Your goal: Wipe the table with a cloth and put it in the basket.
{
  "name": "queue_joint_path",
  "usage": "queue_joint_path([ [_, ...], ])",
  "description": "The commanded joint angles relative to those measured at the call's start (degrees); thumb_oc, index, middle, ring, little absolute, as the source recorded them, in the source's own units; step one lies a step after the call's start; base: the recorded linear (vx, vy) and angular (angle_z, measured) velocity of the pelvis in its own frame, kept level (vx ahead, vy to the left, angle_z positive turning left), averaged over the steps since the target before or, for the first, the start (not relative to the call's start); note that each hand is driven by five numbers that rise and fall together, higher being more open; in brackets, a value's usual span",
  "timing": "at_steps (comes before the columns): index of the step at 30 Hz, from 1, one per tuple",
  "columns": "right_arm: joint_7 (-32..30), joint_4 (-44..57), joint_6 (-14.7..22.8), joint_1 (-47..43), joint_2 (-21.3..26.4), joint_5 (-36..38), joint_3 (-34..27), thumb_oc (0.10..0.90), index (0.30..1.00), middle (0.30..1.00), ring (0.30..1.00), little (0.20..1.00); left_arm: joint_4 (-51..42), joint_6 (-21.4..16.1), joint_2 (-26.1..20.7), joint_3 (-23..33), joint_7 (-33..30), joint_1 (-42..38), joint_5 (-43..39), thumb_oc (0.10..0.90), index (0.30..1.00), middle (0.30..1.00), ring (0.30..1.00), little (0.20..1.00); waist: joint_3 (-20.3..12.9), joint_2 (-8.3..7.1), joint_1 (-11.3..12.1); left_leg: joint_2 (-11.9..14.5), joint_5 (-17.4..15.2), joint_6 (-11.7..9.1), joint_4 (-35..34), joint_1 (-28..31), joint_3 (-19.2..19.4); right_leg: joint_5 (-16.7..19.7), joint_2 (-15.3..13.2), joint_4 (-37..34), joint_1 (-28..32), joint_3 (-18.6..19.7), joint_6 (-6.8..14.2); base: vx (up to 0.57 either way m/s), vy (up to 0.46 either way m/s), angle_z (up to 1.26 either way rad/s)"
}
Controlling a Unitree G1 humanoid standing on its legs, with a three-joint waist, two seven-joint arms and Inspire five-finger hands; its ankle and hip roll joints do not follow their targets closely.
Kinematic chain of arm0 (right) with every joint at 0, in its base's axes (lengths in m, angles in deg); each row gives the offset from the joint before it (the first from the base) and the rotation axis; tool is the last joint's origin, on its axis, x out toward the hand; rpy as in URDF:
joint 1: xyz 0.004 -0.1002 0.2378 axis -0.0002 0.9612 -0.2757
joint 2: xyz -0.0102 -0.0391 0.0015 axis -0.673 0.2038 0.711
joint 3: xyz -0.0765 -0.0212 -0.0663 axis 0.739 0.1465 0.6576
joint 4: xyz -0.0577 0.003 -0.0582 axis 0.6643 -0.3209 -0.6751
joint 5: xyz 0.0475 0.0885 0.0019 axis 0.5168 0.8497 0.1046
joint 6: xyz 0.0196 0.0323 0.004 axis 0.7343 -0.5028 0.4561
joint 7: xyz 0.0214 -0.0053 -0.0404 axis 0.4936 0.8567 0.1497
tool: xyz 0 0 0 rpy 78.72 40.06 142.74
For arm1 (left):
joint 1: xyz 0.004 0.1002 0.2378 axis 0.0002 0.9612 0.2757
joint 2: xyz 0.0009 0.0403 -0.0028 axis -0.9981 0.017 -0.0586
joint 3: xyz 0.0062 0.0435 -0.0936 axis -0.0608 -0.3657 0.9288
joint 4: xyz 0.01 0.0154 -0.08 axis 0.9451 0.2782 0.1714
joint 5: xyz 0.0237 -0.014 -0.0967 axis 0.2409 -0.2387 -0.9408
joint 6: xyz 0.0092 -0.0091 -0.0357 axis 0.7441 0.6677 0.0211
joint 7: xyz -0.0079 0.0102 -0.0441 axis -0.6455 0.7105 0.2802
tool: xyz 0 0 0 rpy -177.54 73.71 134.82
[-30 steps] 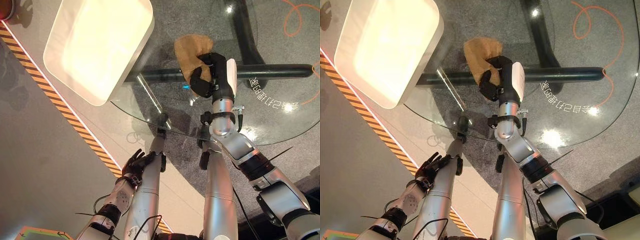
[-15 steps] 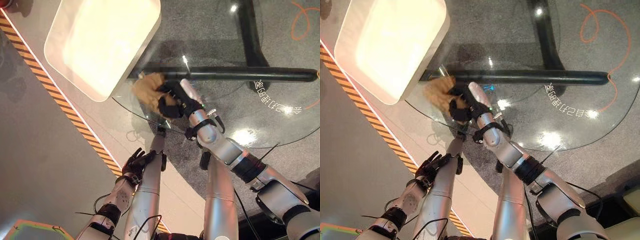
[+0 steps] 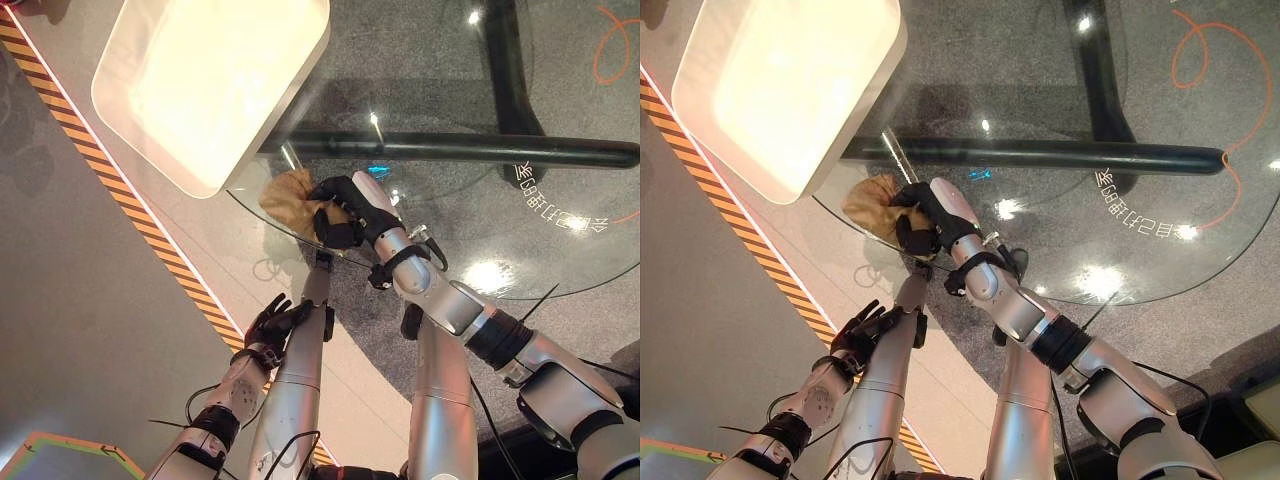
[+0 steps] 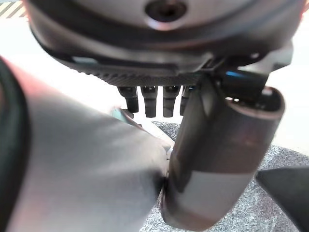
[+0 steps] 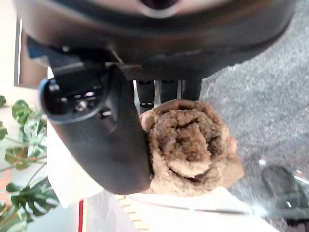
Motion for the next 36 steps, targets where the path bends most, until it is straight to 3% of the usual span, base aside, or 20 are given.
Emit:
queue_joint_path([
  [1,-6.2,10.13,4.55,-2.02,-1.08,-1.56,-3.39,0.1,0.3,0.3,0.3,0.2,2.69,1.71,1.62,-4.36,0.48,7.04,-0.28,0.8,0.9,0.9,0.9,0.9,-0.84,1.34,-0.42,-2.57,-7.11,3.53,8.2,-2.45,6.97,9.95,2.99,-11.08,-0.58,-0.12,2.41,0.0,0.0,0.0],
  [7,-12.71,10.56,1.12,-1.66,0.85,-5.09,-7.92,0.1,0.3,0.3,0.3,0.2,2.8,1.33,1.72,-3.72,0.68,7.8,0.14,0.8,0.9,0.9,0.9,0.9,-0.84,1.12,-0.89,-2.41,-7.57,3.73,8.46,-2.28,7.17,9.93,3.25,-10.88,-0.49,0.13,2.46,0.0,0.0,0.0],
  [17,-20.57,10.21,-4.26,-0.47,5.43,-4.64,-15.45,0.1,0.3,0.3,0.3,0.2,2.4,0.73,1.56,-2.02,1.26,9.23,1.33,0.8,0.9,0.9,0.9,0.9,-0.84,0.38,-1.67,-1.99,-8.29,3.86,8.8,-1.94,7.43,10.0,3.65,-11.22,0.04,0.48,2.6,0.0,-0.007,-0.01],
  [19,-24.81,9.31,-3.27,-0.1,6.14,-0.85,-17.24,0.1,0.3,0.3,0.3,0.2,2.46,0.55,1.41,-1.57,1.6,9.44,1.33,0.8,0.9,0.9,0.9,0.9,-0.84,0.24,-1.85,-1.83,-8.49,3.79,8.86,-1.82,7.42,9.93,3.64,-11.16,0.12,0.57,2.65,0.0,-0.009,-0.02],
  [25,-31.59,8.2,-0.73,5.44,9.04,-1.29,-25.48,0.1,0.3,0.3,0.3,0.2,0.73,0.28,0.57,-0.96,0.99,10.72,0.5,0.8,0.9,0.9,0.9,0.9,-0.84,-0.42,-3.12,-1.84,-9.08,4.06,9.07,-2.0,7.58,10.11,4.21,-11.35,-0.04,1.46,2.9,0.0,0.001,-0.03],
  [36,-39.6,5.96,-0.86,9.31,14.38,-0.6,-31.28,0.1,0.3,0.3,0.3,0.2,-1.96,-1.43,-0.57,-0.61,1.98,10.78,0.32,0.8,0.9,0.9,0.9,0.9,-0.84,-0.72,-4.26,-1.72,-9.39,4.37,8.39,-1.93,8.2,10.69,4.41,-12.71,0.14,2.31,3.31,-0.01,-0.012,-0.06],
])
